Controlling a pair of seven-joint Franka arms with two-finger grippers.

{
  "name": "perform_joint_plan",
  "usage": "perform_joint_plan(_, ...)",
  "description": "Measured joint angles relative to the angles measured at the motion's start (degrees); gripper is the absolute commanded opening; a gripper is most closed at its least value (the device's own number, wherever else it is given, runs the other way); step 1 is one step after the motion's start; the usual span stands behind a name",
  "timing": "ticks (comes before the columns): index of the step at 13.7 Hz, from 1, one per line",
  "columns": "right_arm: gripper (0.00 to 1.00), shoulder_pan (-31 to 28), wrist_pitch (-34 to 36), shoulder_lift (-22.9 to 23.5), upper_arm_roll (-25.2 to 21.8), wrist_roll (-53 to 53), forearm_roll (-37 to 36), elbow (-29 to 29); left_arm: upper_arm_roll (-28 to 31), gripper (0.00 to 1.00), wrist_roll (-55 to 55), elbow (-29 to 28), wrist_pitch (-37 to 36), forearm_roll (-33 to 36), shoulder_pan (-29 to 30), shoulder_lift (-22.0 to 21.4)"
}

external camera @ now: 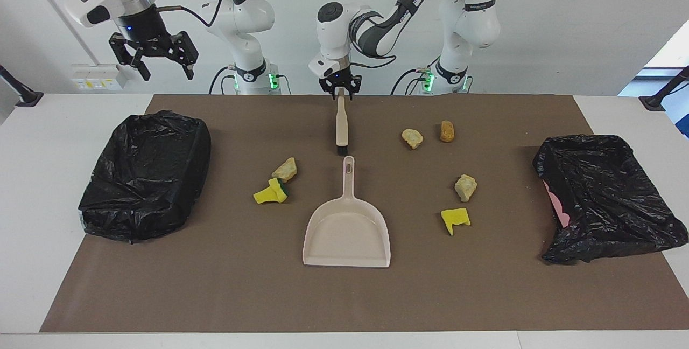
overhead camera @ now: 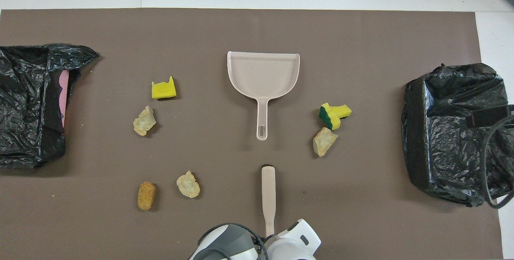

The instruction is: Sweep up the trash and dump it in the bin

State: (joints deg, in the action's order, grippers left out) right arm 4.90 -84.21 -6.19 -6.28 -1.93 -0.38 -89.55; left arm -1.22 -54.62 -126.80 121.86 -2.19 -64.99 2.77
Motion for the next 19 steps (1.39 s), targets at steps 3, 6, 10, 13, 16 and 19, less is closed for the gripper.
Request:
perform_joint_plan(3, 1.00, 0.00, 0.00, -0.12, 0.00, 0.00, 0.00, -0.11, 0.13, 0.04, 0.02, 0.00, -1.08, 0.00, 0.00, -0.02)
perform_joint_plan(6, 1.00, 0.00, 0.00, -0.19, 0.00, 0.00, 0.00, -0.24, 0.38, 0.00, 0.02, 0.14, -3.78, 0.00, 0.01, -0.43)
perform_joint_plan(10, 1.00, 0.23, 0.00, -0.21, 0.41, 0.00, 0.00, -0.43, 1.66, 0.00, 0.02, 0.71, -12.92, 0.00, 1.17, -3.92)
perform_joint_plan(13, 1.00, 1.54, -0.20, 0.26, 0.63, 0.94, 0.06, -1.02, 1.97, 0.00, -0.05, 0.88, -22.80, 0.00, 3.25, -7.66)
perform_joint_plan(16, 1.00, 6.79, -4.46, 2.76, 0.84, 6.97, 0.08, -2.31, 2.10, 0.00, -5.81, 0.89, -29.23, 0.00, 4.28, -8.70)
perform_joint_plan(19, 1.00, 12.05, -10.99, 8.43, 1.15, 11.80, 0.21, -3.91, 2.05, 0.00, -12.25, 0.83, -36.77, -0.01, 6.46, -8.71)
